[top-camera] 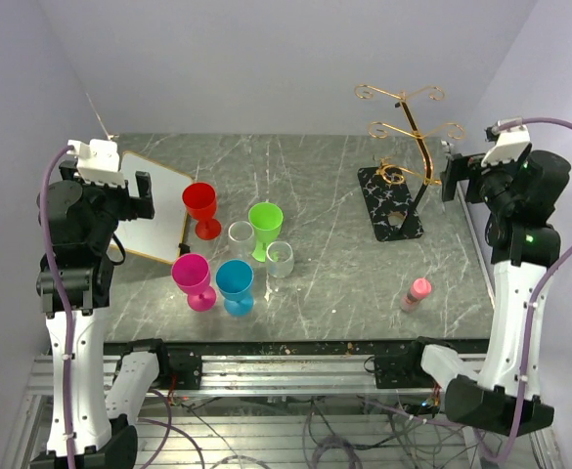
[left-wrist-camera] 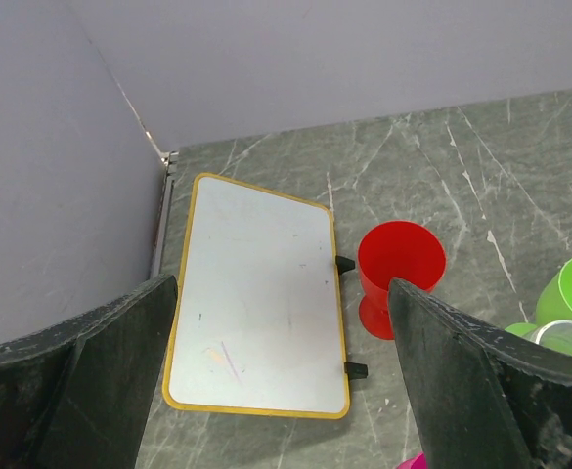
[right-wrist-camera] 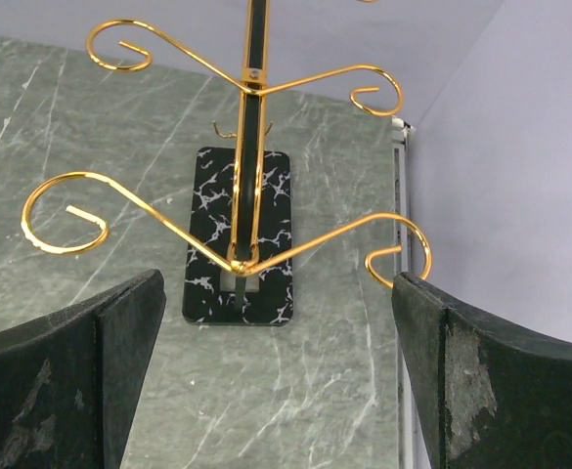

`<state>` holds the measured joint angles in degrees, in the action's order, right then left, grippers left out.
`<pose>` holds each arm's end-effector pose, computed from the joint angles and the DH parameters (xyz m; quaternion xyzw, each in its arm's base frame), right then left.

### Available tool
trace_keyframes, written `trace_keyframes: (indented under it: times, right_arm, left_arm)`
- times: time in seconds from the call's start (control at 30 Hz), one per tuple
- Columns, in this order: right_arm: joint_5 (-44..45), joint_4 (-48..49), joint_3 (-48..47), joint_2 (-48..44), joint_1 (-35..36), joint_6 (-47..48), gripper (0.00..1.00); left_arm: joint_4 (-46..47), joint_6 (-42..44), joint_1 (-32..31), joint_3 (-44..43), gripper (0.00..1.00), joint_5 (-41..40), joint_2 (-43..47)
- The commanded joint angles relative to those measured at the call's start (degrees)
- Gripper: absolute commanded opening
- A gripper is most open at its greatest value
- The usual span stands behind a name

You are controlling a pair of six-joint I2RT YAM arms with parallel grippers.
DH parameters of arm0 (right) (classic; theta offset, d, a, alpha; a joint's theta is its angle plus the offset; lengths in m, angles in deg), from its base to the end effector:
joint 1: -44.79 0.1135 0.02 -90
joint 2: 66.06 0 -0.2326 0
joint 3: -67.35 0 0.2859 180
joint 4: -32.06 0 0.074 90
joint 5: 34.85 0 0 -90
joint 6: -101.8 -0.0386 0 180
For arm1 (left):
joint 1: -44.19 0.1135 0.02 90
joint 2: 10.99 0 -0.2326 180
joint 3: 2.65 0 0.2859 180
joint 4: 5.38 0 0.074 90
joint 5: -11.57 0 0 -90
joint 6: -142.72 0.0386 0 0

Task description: Place the wine glass upside down on the wine glass rack

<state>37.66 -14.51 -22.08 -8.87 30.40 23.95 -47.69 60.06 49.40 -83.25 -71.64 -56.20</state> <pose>0.2384 -0.0492 0.4341 -0.0780 0.7823 -0.0223 0.6176 0.2003 0.0137 0.4306 0.0532 0.7463 0.0283 0.6629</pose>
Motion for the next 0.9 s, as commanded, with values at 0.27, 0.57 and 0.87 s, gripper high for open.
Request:
trace_keyframes:
  times: [0.27, 0.57, 0.87]
  right_arm:
    - [4.9, 0.1, -7.9, 14.8, 5.4, 0.0, 0.98]
    - [11.0, 0.4, -12.5, 24.3, 10.7, -1.4, 0.90]
    - [11.1, -0.3, -14.3, 29.6, 12.0, -0.7, 0.71]
  left_arm:
    - [2.6, 0.7, 0.9, 1.8, 0.99, 4.7, 0.5]
    - [1.8, 0.9, 0.9, 1.3, 0.99, 6.5, 0.5]
    - [1.6, 0.8, 0.9, 1.0, 0.99, 7.6, 0.4]
